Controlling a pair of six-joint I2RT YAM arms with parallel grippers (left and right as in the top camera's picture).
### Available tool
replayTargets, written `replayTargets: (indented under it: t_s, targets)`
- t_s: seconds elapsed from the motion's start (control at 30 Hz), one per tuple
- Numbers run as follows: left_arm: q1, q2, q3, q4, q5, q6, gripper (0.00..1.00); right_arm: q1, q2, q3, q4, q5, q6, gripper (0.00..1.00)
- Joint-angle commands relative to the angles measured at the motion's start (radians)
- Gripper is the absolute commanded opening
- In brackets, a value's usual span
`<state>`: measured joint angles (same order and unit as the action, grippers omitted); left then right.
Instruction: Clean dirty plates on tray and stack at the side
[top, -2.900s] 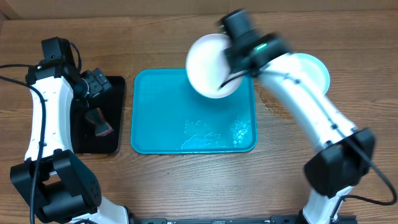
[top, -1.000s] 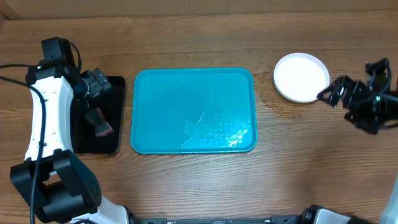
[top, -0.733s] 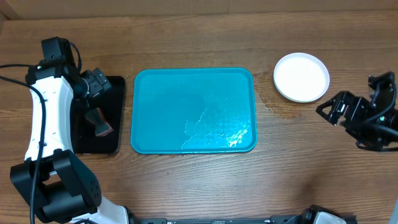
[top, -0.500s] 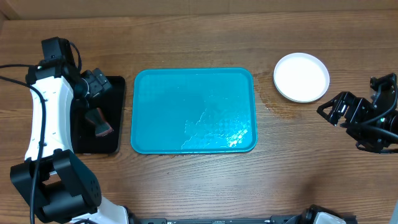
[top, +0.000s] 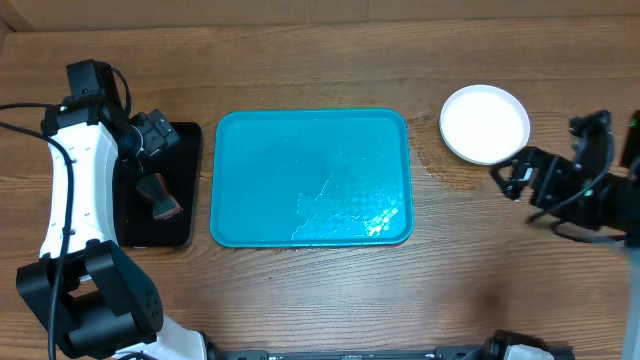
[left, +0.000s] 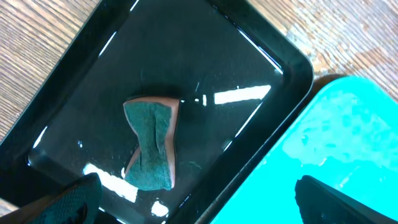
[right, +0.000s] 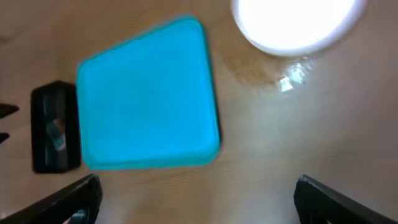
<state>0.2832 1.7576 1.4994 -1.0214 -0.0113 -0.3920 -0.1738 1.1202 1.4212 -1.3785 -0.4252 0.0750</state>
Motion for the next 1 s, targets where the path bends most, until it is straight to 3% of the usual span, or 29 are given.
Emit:
replayTargets:
  t_s: [0.0, 0.13, 0.3, 0.8, 0.97]
  targets:
    - [0.004, -0.012, 0.014, 0.001, 0.008, 0.003, 1.0, 0.112, -0.171, -0.106, 0.117, 0.007, -0.008, 1.0]
    - [0.004, -0.012, 0.014, 0.001, 0.008, 0.003, 1.0, 0.223, -0.393, -0.303, 0.304, 0.009, -0.085, 1.0]
    - [0.004, -0.012, 0.014, 0.001, 0.008, 0.003, 1.0, 0.244, -0.626, -0.521, 0.412, 0.016, -0.11, 1.0]
    - [0.004, -0.012, 0.014, 0.001, 0.008, 0.003, 1.0, 0.247, -1.043, -1.079, 0.936, 0.012, -0.105, 1.0]
    - [0.004, -0.012, 0.014, 0.001, 0.008, 0.003, 1.0, 0.251, -1.117, -1.186, 1.098, 0.014, -0.106, 1.0]
